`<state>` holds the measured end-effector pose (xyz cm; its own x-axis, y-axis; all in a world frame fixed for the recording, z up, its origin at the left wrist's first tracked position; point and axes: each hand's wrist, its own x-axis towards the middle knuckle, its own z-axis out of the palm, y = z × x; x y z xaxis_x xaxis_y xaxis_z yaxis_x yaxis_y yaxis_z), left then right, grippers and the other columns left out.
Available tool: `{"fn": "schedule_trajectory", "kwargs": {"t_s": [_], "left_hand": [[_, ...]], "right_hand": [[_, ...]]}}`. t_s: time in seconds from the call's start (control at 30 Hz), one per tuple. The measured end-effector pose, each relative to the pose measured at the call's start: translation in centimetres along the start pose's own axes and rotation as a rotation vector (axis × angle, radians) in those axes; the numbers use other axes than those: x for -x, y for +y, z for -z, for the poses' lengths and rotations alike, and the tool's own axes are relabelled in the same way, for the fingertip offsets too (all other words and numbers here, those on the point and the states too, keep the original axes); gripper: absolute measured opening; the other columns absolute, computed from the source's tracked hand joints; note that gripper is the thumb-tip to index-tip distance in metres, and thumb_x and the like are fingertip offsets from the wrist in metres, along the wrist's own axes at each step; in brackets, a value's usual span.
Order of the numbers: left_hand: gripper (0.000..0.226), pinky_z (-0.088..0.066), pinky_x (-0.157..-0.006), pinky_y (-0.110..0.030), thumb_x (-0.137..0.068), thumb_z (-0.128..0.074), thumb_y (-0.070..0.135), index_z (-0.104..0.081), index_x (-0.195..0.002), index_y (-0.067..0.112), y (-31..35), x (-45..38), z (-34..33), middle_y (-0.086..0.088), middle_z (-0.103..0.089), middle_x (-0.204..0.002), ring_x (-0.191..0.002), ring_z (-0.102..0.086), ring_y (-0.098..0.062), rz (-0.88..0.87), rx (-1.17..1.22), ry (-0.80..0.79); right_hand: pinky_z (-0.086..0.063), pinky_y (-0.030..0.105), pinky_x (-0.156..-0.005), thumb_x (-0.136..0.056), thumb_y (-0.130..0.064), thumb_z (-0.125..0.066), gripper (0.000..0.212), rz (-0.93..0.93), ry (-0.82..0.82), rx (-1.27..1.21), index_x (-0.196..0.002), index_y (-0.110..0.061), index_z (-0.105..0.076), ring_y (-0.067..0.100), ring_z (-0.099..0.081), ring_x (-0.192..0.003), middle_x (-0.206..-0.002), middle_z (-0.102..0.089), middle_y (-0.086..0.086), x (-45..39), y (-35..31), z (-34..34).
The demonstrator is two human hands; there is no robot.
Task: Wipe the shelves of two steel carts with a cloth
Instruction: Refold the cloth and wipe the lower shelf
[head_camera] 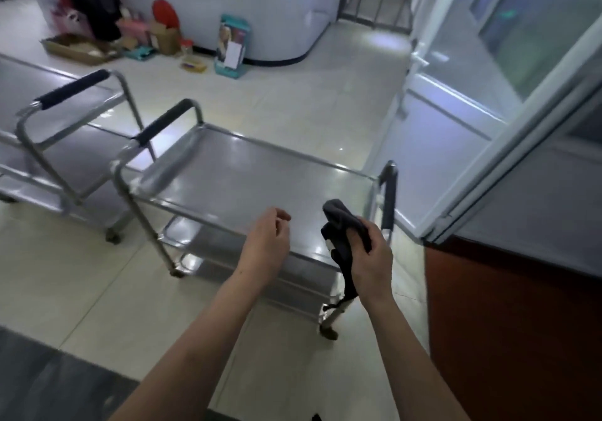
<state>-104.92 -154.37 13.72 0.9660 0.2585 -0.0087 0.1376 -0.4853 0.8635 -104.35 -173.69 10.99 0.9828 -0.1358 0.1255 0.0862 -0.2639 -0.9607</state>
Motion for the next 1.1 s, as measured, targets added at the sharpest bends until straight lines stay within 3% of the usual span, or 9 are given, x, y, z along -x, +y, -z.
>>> {"fn": "schedule_trajectory", "kwargs": {"t_s": [0.1,0.33,0.4,0.5,0.63,0.8,0.87,0.97,1.1], "left_hand": [[0.013,-0.044,-0.069,-0.026,-0.103,-0.047,0.016,-0.057,-0.107,0.024,4.2,1.5,-6.4,0.008,-0.062,-0.095,-0.084,-0.059,-0.006,-0.043,0.081,0.010],[0.026,-0.052,-0.089,-0.034,-0.104,-0.045,0.015,-0.055,-0.097,0.039,12.4,2.1,-17.8,0.010,-0.064,-0.104,-0.098,-0.063,-0.009,-0.042,0.111,-0.070],[0.023,-0.052,-0.079,-0.023,-0.104,-0.045,0.015,-0.057,-0.102,0.034,15.0,1.0,-20.2,0.010,-0.064,-0.103,-0.093,-0.066,-0.006,-0.063,0.086,-0.067],[0.016,-0.044,-0.054,-0.008,-0.105,-0.043,0.011,-0.057,-0.108,0.019,18.5,-1.2,-23.8,0.005,-0.062,-0.090,-0.069,-0.065,0.008,-0.082,0.087,-0.091],[0.017,-0.044,-0.059,-0.019,-0.102,-0.045,0.015,-0.058,-0.101,0.026,20.1,-7.2,-29.9,0.002,-0.064,-0.091,-0.070,-0.061,-0.005,-0.084,0.080,-0.052],[0.016,-0.043,-0.057,-0.013,-0.103,-0.046,0.012,-0.059,-0.105,0.019,24.9,-16.2,-40.0,-0.007,-0.064,-0.088,-0.060,-0.053,0.003,-0.066,0.129,-0.050],[0.017,-0.046,-0.065,-0.020,-0.103,-0.045,0.013,-0.059,-0.108,0.022,27.2,-19.0,-43.6,-0.006,-0.065,-0.094,-0.071,-0.056,0.001,-0.061,0.143,-0.058],[0.019,-0.040,-0.070,-0.014,-0.104,-0.043,0.016,-0.058,-0.113,0.024,30.2,-22.7,-47.5,0.006,-0.062,-0.105,-0.095,-0.057,-0.001,-0.090,0.113,-0.096],[0.019,-0.039,-0.072,-0.012,-0.103,-0.043,0.017,-0.057,-0.113,0.026,31.7,-28.1,-51.0,0.009,-0.061,-0.107,-0.097,-0.056,0.002,-0.069,0.071,-0.054]], "right_hand": [[-0.056,0.052,-0.100,-0.106,-0.025,-0.061,0.021,0.010,0.077,-0.018,-0.121,-0.035,-0.072,0.012,-0.068,-0.115,-0.117,-0.074,-0.014,-1.7,0.6,7.9],[-0.055,0.051,-0.100,-0.106,-0.024,-0.061,0.019,-0.043,0.222,-0.026,-0.114,-0.036,-0.074,0.012,-0.070,-0.109,-0.111,-0.075,-0.013,-5.7,2.7,22.6],[-0.055,0.050,-0.100,-0.106,-0.026,-0.062,0.018,-0.065,0.268,-0.038,-0.116,-0.035,-0.074,0.012,-0.069,-0.109,-0.112,-0.075,-0.012,-7.5,3.2,25.3],[-0.059,0.043,-0.096,-0.107,-0.027,-0.061,0.017,-0.074,0.299,-0.092,-0.117,-0.032,-0.074,0.011,-0.071,-0.106,-0.110,-0.075,-0.009,-11.4,4.0,28.4],[-0.055,0.013,-0.065,-0.108,-0.019,-0.059,0.020,-0.088,0.304,-0.170,-0.121,-0.012,-0.072,-0.005,-0.070,-0.082,-0.109,-0.073,0.005,-18.7,5.2,32.1],[-0.051,0.008,-0.064,-0.107,-0.012,-0.058,0.018,-0.092,0.189,-0.128,-0.117,-0.010,-0.072,-0.010,-0.068,-0.081,-0.106,-0.071,0.002,-29.1,7.2,37.8],[-0.052,0.008,-0.064,-0.107,-0.012,-0.057,0.018,-0.093,0.173,-0.111,-0.117,-0.009,-0.071,-0.008,-0.069,-0.081,-0.103,-0.071,-0.001,-32.8,8.0,40.0],[-0.054,0.011,-0.064,-0.108,-0.015,-0.057,0.020,-0.109,0.172,-0.139,-0.120,-0.006,-0.071,-0.003,-0.071,-0.084,-0.106,-0.072,0.005,-38.7,9.9,41.7],[-0.054,0.015,-0.071,-0.107,-0.024,-0.060,0.018,-0.136,0.148,-0.151,-0.117,-0.019,-0.074,0.007,-0.072,-0.095,-0.105,-0.075,-0.001,-47.0,12.8,41.7]]}}
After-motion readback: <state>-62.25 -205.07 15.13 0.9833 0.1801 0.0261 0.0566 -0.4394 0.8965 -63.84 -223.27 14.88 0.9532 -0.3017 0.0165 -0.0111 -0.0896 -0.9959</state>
